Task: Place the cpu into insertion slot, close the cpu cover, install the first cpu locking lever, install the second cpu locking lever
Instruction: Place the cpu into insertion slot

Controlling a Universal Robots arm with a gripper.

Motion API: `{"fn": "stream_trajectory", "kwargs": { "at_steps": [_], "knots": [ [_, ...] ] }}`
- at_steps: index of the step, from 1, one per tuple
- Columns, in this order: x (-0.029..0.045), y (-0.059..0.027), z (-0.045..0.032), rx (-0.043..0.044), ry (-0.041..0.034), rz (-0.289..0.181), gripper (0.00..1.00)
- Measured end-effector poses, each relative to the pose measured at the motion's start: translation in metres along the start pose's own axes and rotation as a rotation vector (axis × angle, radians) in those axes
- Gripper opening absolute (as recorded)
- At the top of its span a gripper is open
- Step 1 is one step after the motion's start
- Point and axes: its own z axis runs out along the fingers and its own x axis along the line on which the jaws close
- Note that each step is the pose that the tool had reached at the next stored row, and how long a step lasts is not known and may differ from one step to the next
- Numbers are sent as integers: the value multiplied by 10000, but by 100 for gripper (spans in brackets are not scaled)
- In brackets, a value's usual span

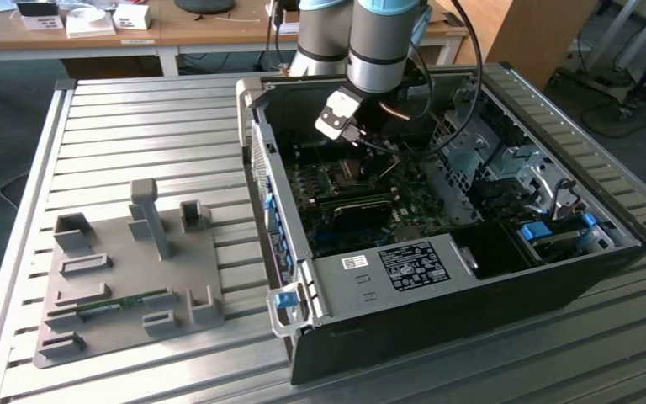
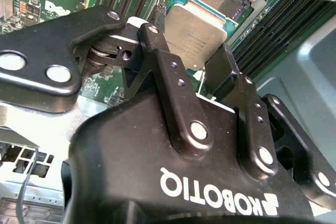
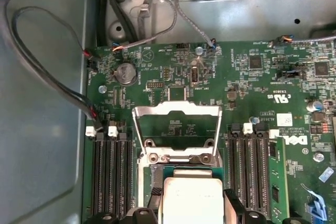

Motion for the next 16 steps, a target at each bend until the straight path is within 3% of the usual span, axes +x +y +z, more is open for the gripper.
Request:
{"fn": "stream_trajectory", "kwargs": {
  "at_steps": [5,11,16],
  "knots": [
    [0,-29,18,2,19,-51,54],
    [3,-37,42,16,310,-313,54],
    [2,-38,56,16,289,-339,54]
  ]
}}
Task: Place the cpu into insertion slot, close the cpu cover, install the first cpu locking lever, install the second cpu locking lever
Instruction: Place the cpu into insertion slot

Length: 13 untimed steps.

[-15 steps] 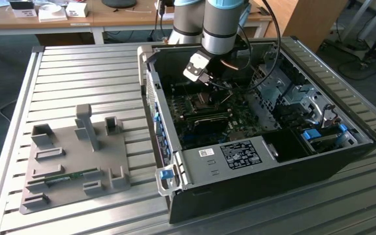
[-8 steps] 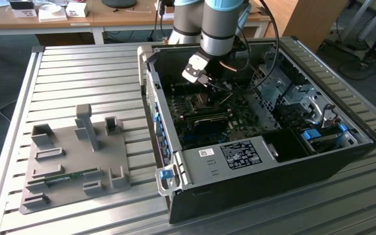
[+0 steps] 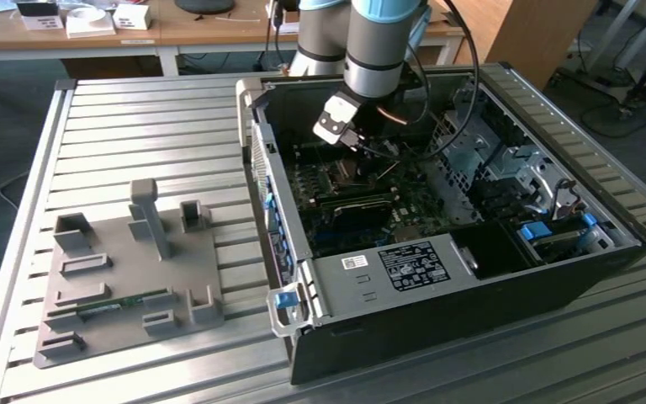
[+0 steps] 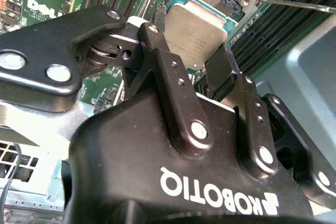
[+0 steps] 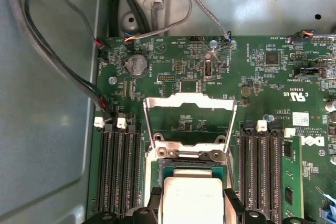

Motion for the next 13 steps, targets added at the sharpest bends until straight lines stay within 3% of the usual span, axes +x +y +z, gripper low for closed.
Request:
{"fn": "stream_trajectory", "kwargs": {
  "at_steps": [3,13],
  "knots": [
    [-1,-3,14,2,-31,-1,54],
    [-3,-36,62,3,-34,0,54]
  ]
}}
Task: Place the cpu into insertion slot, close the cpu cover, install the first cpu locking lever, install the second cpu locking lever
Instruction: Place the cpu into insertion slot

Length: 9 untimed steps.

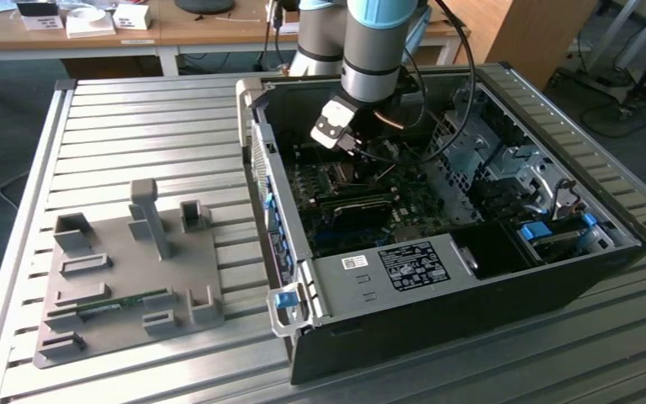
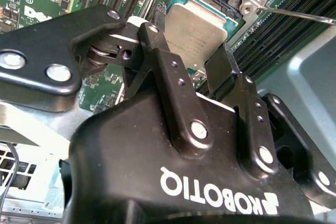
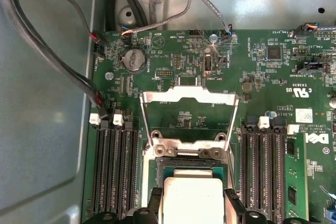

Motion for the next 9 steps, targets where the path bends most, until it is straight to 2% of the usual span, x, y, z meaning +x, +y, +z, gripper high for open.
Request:
{"fn": "stream_trajectory", "kwargs": {
  "at_steps": [9],
  "knots": [
    [-1,-9,32,-2,3,1,54]
  ]
}}
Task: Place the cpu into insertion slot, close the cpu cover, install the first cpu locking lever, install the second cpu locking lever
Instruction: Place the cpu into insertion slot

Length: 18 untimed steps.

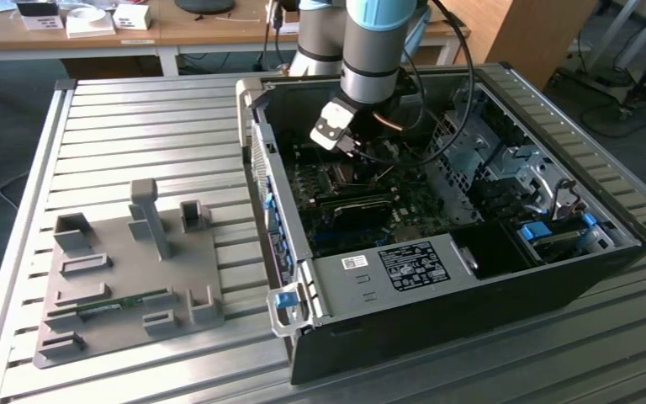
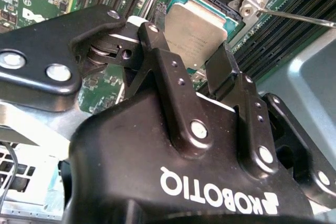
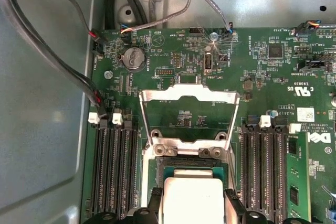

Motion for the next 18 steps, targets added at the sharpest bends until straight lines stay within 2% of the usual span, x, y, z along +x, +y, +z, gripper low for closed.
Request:
{"fn": "stream_trajectory", "kwargs": {
  "at_steps": [8,18],
  "knots": [
    [2,-4,47,1,3,1,54],
    [62,-6,90,2,6,1,54]
  ]
}}
